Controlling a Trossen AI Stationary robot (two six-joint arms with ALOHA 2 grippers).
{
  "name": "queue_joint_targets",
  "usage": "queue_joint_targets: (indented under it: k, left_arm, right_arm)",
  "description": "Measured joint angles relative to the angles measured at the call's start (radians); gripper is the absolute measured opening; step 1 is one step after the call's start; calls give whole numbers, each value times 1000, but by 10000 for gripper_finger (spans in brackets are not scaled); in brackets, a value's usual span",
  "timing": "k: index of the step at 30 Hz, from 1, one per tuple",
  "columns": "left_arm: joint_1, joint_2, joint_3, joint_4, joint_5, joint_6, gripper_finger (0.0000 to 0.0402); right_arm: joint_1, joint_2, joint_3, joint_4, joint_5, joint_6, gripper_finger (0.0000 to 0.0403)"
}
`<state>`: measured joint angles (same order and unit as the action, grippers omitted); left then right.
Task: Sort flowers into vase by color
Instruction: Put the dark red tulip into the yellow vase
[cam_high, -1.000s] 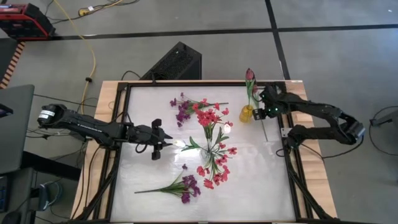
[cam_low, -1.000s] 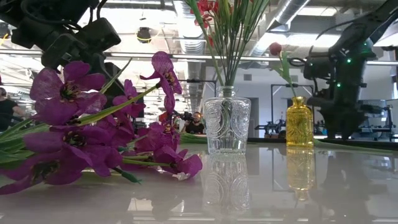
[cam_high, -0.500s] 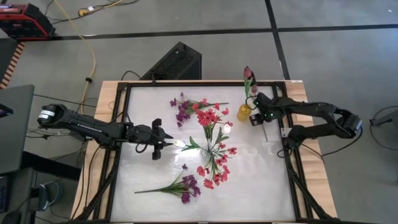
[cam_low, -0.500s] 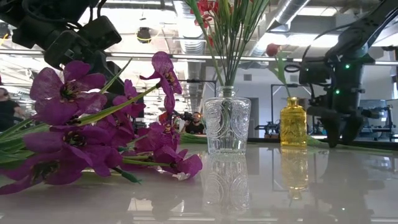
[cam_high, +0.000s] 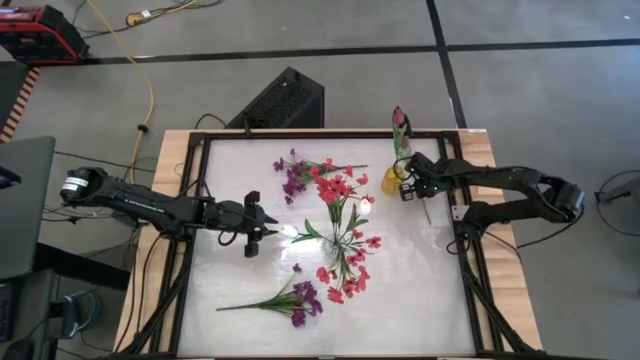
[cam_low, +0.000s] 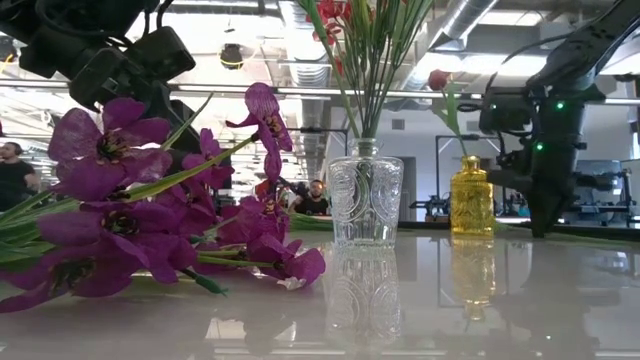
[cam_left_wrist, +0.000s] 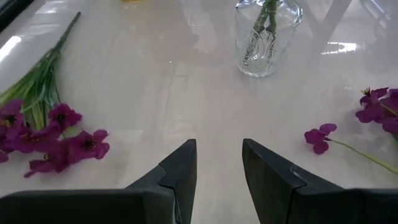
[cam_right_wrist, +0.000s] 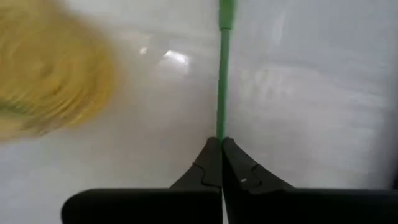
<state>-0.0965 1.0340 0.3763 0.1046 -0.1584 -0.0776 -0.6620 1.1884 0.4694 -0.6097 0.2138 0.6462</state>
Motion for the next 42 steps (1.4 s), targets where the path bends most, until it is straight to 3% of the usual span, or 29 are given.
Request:
queue_joint_targets:
  k: [7,15,19,23,27,33,42]
  left_arm:
    - [-1,0,0,-26,22,-21,119]
    - [-2,0,0,-59,22,-62,119]
    - [-2,0,0,-59,20,-46,119]
    - [-2,0,0,-25,-16,-10,119]
    - [-2,0,0,19,-39,40,119]
    - [-2,0,0,74,-32,95,119]
    - [-2,0,0,45,-30,83,119]
  right_arm:
    - [-5,-199,45,-1,117,0,16]
    - [25,-596,61,-1,222,1,16]
    - [81,-793,61,111,262,-21,16]
    - [192,-898,47,328,247,-111,16]
    - [309,-924,-53,599,252,-200,16]
    - [392,-850,-224,941,391,-320,16]
    - [391,-717,-303,1167,504,-446,16]
